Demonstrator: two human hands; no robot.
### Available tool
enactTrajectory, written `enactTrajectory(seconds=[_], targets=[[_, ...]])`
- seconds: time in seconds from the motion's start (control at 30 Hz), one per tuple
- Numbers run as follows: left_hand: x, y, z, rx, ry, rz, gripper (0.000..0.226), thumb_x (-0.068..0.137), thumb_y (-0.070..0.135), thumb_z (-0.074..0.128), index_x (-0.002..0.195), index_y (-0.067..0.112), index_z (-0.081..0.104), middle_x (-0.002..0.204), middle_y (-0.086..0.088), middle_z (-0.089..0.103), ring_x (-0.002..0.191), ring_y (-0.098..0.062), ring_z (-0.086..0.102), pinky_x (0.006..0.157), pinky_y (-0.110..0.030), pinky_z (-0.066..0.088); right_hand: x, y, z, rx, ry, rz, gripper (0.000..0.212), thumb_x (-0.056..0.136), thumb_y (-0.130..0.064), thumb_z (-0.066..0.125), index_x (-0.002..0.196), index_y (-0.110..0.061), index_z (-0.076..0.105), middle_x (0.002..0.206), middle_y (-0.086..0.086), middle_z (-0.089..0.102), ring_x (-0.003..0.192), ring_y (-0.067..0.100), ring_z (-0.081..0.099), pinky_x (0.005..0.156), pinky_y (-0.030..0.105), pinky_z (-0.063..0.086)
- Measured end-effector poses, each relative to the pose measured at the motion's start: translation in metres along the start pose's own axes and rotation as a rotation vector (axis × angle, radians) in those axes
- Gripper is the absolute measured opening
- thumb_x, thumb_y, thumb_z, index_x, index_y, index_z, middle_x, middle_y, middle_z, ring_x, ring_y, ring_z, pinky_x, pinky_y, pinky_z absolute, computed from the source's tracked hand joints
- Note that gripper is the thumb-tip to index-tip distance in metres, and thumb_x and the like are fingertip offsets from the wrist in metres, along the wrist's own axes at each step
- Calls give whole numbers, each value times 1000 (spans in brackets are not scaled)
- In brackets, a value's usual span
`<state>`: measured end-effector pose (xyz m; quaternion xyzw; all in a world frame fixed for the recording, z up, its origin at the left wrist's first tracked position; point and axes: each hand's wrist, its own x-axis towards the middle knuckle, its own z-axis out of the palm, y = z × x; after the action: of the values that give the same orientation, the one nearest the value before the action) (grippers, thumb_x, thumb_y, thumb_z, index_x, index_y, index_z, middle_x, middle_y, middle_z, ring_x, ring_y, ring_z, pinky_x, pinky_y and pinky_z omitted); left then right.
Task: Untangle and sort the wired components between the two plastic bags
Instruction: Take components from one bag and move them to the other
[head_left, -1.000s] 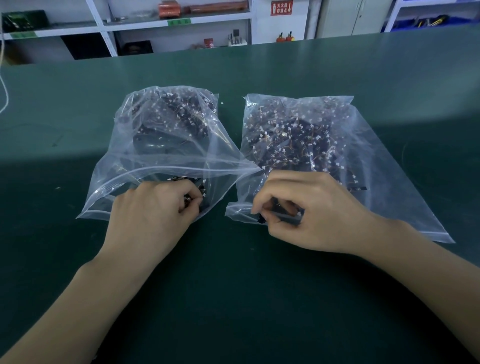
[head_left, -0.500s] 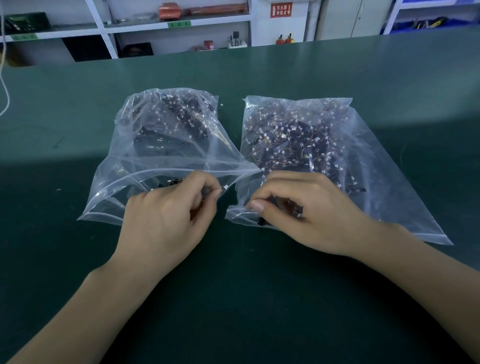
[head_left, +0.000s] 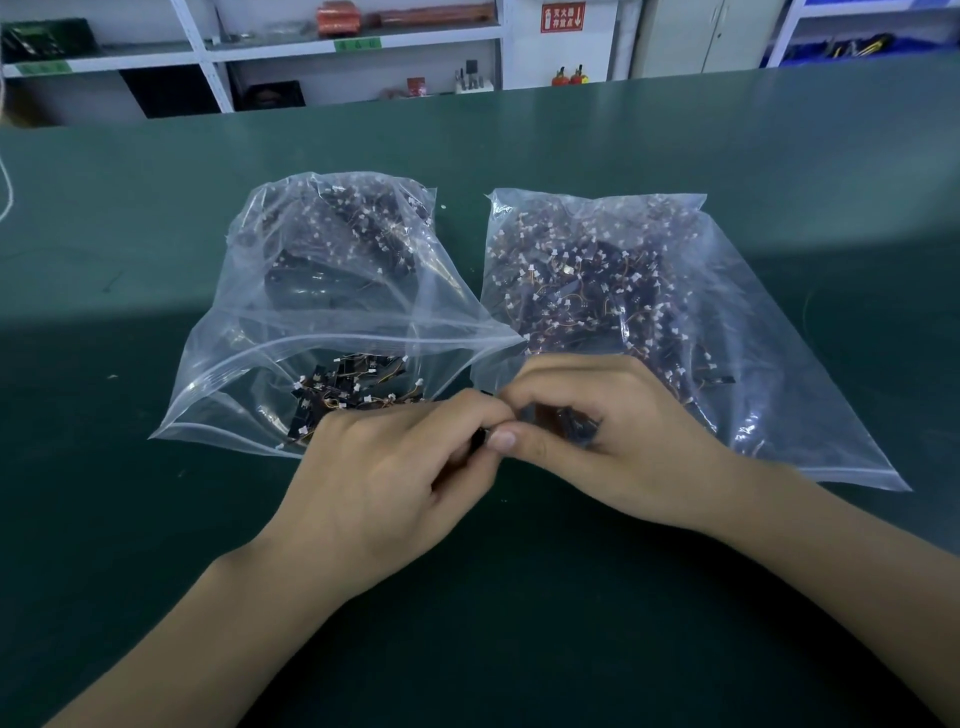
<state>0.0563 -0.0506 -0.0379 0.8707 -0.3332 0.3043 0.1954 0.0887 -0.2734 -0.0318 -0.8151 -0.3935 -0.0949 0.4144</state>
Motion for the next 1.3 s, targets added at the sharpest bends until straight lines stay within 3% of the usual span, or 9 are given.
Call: enactTrajectory(seconds=[0.13,0.37,0.5,0.67,0.8,1.0,1.1,1.17,1.3], targets=[[-2,1,2,-107,-10,-133,13,97,34,62,108,34,55,68,8,49,57,-3,43,50,-22,41,0,2,0,39,25,-1,13,97,-23,74,92,-11,77,78,-27,57,68,-1,57,66,8,38],[-3,-4,4,-176,-3,-240,39,97,49,66,133,39,56,76,13,56,60,-1,54,54,-29,50,0,4,0,72,32,25,15,100,-23,71,104,-13,81,91,-8,75,79,11,71,69,20,51],[-2,-8,4,-234,73,-198,29,102,50,67,116,27,75,71,14,56,60,-6,53,54,-32,49,0,5,0,74,53,11,16,101,-24,69,102,-12,80,90,-6,74,80,11,70,72,19,50],[-2,-7,4,-256,46,-190,27,99,37,71,126,34,69,81,17,59,62,-10,55,59,-24,47,1,5,-1,23,63,9,18,103,-23,65,95,-13,77,83,-22,65,73,1,60,70,8,39],[-2,-7,5,-280,66,-162,9,102,29,71,111,28,71,86,17,62,65,-10,58,57,-29,49,1,4,-2,0,42,28,19,103,-23,64,94,-11,75,80,-26,58,70,-1,57,68,8,37],[0,-6,4,-292,67,-170,5,101,25,72,104,22,74,89,20,67,72,-7,65,59,-24,51,2,2,-4,8,85,46,21,105,-30,59,93,-16,71,86,-3,68,78,19,63,70,28,48],[0,-5,3,-290,116,-175,6,99,18,74,104,17,76,89,21,70,74,-8,69,60,-23,52,1,2,-5,66,87,88,22,101,-35,66,104,-14,72,94,-10,71,82,18,66,72,25,50],[0,-5,2,-302,159,-192,7,98,17,75,105,15,76,91,20,73,76,-9,71,61,-24,53,0,3,-3,107,67,117,26,96,-38,72,110,-16,72,96,-12,74,83,18,70,74,30,55],[0,-5,1,-284,172,-212,10,101,25,71,107,18,76,93,21,71,76,-10,70,60,-25,52,0,5,2,59,109,50,12,97,-23,76,102,-12,76,94,-8,75,83,18,72,72,40,57]])
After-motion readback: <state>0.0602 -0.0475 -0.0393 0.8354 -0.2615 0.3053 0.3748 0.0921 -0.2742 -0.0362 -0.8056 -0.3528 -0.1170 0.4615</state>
